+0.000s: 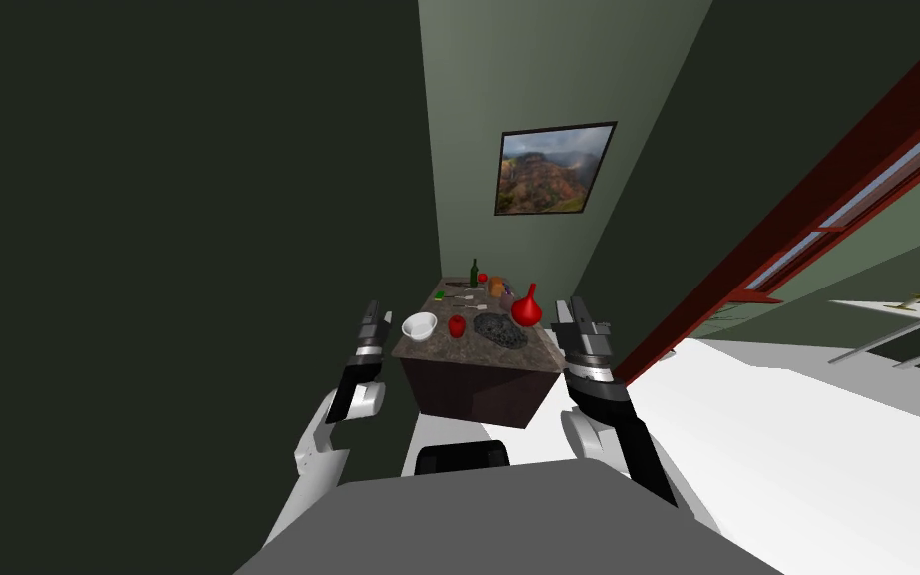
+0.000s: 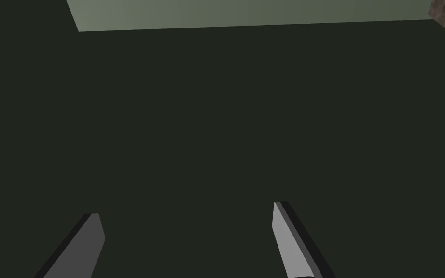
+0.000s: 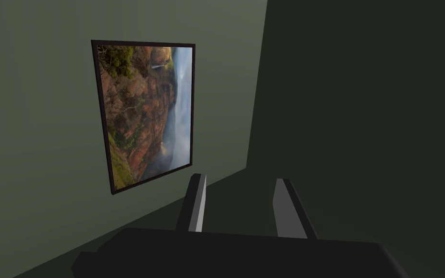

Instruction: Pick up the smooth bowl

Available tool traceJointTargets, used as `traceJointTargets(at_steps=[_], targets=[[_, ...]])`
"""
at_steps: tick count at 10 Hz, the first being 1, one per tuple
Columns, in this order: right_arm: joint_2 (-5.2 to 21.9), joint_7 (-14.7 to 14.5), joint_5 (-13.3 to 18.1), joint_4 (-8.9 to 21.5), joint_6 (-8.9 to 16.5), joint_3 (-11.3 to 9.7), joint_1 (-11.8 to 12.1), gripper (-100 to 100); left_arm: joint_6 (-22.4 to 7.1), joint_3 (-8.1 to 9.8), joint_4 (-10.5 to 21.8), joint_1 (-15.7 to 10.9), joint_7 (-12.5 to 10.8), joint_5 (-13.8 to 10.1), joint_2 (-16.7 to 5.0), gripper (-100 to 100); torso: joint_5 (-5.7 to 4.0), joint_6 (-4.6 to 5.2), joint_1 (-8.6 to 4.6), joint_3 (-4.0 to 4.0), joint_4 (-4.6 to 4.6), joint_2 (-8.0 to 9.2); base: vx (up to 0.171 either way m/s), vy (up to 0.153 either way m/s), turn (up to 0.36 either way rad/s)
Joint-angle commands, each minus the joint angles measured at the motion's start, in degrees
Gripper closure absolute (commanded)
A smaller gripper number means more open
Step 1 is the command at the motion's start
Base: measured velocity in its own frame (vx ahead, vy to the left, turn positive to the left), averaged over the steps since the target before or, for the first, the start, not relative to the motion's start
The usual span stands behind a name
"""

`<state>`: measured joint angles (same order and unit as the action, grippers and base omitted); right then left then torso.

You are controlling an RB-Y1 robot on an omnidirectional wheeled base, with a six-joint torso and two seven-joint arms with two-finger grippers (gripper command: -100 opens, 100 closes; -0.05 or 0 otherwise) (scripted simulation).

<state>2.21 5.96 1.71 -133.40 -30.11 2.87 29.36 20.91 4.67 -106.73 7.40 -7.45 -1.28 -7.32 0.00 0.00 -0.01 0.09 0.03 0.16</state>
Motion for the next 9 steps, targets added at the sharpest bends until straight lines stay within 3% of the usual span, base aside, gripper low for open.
traceJointTargets(at_steps=[1, 2, 3, 6, 9], targets=[[0.00, 0.00, 0.00, 0.00, 0.00, 0.00, 0.00, 0, -1.85, 0.26, 1.63, -1.83, -0.20, -0.08, -0.40, -100, 0.00, 0.00, 0.00, 0.00, 0.00, 0.00, -0.042, 0.000, 0.013], [0.00, 0.00, 0.00, 0.00, 0.00, 0.00, 0.00, 0, -4.30, 0.59, 3.60, -3.99, -0.48, -0.11, -0.91, -100, 0.00, 0.00, 0.00, 0.00, 0.00, -0.02, -0.039, 0.003, 0.028], [0.00, 0.00, 0.00, 0.00, 0.00, 0.00, 0.00, 0, -4.51, 0.59, 4.73, -4.82, -0.48, -0.11, -0.91, -100, 0.00, 0.00, 0.02, -0.02, -0.01, -0.03, -0.030, 0.002, 0.014], [0.00, 0.00, 0.00, 0.00, 0.00, 0.00, 0.00, 0, -9.81, 1.24, 9.38, -9.80, -1.18, -0.18, -1.69, -100, 0.00, 0.00, 0.01, -0.02, 0.00, -0.04, -0.044, 0.000, 0.024], [0.00, 0.00, 0.00, 0.00, 0.00, 0.00, 0.00, 0, -13.26, 1.57, 14.18, -14.18, -1.60, -0.22, -1.95, -100, 0.00, -0.01, 0.02, -0.01, 0.00, -0.02, -0.040, 0.004, 0.018]])
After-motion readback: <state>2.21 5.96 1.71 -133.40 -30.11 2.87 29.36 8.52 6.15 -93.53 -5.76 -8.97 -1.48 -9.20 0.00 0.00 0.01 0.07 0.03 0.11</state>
